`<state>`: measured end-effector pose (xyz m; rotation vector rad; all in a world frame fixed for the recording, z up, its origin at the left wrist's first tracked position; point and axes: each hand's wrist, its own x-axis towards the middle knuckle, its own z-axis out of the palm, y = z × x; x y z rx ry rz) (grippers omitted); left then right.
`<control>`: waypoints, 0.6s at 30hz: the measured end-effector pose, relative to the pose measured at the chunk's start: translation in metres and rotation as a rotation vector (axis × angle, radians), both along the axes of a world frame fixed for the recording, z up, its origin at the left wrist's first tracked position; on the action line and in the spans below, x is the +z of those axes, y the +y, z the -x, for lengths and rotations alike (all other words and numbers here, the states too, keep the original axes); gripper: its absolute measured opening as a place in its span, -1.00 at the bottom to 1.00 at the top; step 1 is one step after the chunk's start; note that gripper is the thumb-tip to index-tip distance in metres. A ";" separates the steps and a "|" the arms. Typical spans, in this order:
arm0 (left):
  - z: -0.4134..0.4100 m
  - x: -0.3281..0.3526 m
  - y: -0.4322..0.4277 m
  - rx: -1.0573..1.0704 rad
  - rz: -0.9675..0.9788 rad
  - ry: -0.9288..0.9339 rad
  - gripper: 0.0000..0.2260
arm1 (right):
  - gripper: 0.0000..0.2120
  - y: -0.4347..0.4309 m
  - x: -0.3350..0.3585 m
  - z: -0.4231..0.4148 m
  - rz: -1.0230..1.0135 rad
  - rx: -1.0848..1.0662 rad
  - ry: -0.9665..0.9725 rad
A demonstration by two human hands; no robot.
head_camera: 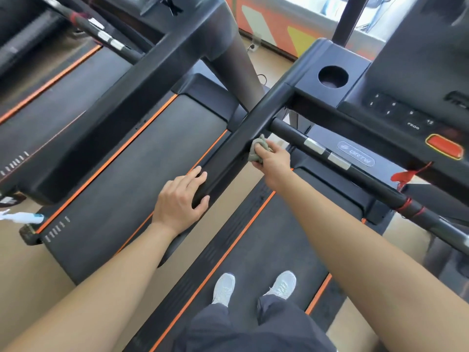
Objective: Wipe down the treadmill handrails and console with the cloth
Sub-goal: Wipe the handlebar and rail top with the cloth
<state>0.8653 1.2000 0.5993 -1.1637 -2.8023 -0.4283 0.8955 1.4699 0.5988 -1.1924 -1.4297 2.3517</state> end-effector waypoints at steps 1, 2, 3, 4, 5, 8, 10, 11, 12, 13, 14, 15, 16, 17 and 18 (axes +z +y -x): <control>-0.003 0.002 0.008 0.067 -0.021 -0.033 -0.56 | -0.71 0.005 0.007 -0.005 -0.017 0.033 0.032; -0.007 0.006 0.019 0.145 -0.055 -0.063 -0.59 | -0.73 0.010 0.015 -0.011 -0.044 0.056 0.058; -0.012 0.011 0.033 0.212 -0.087 -0.077 -0.63 | -0.75 0.014 0.023 -0.018 -0.077 0.068 0.076; -0.017 0.017 0.050 0.247 -0.109 -0.084 -0.65 | -0.76 0.018 0.031 -0.027 -0.126 0.078 0.075; -0.024 0.023 0.068 0.244 -0.132 -0.093 -0.65 | -0.76 0.022 0.040 -0.038 -0.182 0.087 0.068; -0.048 0.043 0.121 0.086 -0.291 -0.260 -0.58 | -0.77 0.035 0.062 -0.075 -0.355 0.105 0.050; -0.070 0.054 0.153 -0.007 -0.402 -0.497 -0.50 | -0.79 0.047 0.070 -0.102 -0.407 0.121 0.058; -0.082 0.058 0.168 -0.050 -0.419 -0.597 -0.43 | -0.80 0.054 0.073 -0.116 -0.438 0.139 0.053; -0.093 0.059 0.182 -0.087 -0.422 -0.661 -0.37 | -0.81 0.063 0.075 -0.130 -0.476 0.163 0.035; -0.104 0.059 0.195 -0.113 -0.431 -0.702 -0.33 | -0.82 0.072 0.076 -0.143 -0.523 0.197 0.011; -0.113 0.057 0.205 -0.124 -0.450 -0.736 -0.33 | -0.82 0.082 0.076 -0.158 -0.577 0.240 -0.010; -0.122 0.056 0.214 -0.127 -0.471 -0.756 -0.37 | -0.82 0.093 0.074 -0.172 -0.631 0.289 -0.028; -0.128 0.055 0.222 -0.128 -0.480 -0.757 -0.45 | -0.83 0.103 0.073 -0.187 -0.672 0.330 -0.041; -0.134 0.053 0.230 -0.134 -0.477 -0.758 -0.55 | -0.86 0.111 0.073 -0.201 -0.690 0.351 -0.055; -0.139 0.053 0.237 -0.142 -0.462 -0.786 -0.63 | -0.91 0.118 0.072 -0.216 -0.681 0.348 -0.070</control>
